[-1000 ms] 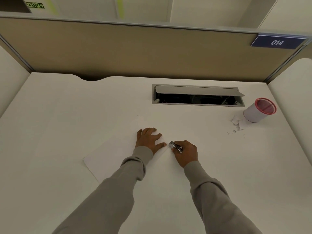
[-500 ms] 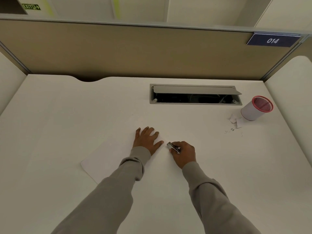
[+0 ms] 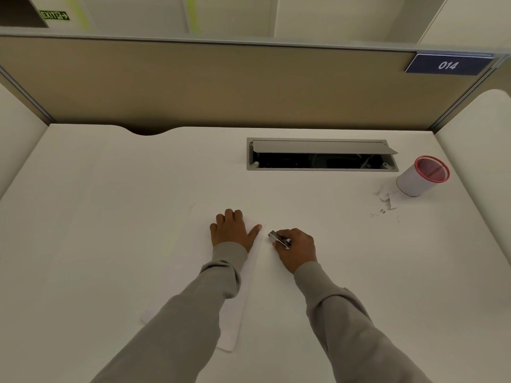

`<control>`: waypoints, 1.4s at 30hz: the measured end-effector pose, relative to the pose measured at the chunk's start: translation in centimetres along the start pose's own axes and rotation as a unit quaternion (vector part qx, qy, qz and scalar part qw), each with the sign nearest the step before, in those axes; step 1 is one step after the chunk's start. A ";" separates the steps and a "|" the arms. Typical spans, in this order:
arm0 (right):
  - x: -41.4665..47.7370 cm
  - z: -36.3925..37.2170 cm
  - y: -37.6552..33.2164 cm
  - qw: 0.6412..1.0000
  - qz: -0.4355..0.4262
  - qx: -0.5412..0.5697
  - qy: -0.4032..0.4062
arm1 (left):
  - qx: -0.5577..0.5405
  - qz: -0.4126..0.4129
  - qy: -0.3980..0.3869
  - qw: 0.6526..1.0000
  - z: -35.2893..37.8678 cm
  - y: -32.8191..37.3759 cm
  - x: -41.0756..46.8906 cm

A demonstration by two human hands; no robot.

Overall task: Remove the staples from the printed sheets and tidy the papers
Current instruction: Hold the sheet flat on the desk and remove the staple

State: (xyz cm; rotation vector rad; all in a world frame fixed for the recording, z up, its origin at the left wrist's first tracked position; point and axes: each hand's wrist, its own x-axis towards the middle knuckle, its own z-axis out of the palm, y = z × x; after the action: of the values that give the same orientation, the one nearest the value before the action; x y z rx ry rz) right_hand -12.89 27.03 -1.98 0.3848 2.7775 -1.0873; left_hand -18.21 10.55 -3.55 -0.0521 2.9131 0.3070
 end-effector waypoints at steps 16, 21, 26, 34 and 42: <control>-0.2 1.4 -1.6 1.000 0.024 0.003 0.000 | 0.009 0.100 0.003 0.995 1.1 -1.7 -0.6; -0.4 1.2 -1.5 1.000 0.020 0.005 0.006 | 0.087 0.210 -0.034 0.973 1.4 -5.3 -0.3; -0.5 1.7 -1.6 1.000 0.016 0.005 0.006 | 0.112 0.202 -0.054 0.971 0.7 -5.4 -0.7; -0.8 2.1 -2.1 1.000 0.011 0.000 0.022 | 0.070 0.084 -0.056 0.992 0.8 -3.3 -2.7; -1.0 3.0 -3.1 0.999 -0.017 -0.044 0.028 | 0.027 0.008 -0.050 0.998 1.1 -1.9 -4.5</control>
State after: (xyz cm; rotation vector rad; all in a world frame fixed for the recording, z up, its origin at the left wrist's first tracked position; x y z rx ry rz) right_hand -12.71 22.61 -2.00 0.3644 2.8777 -0.9724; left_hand -13.44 8.94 -3.98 -0.0041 2.8214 0.2266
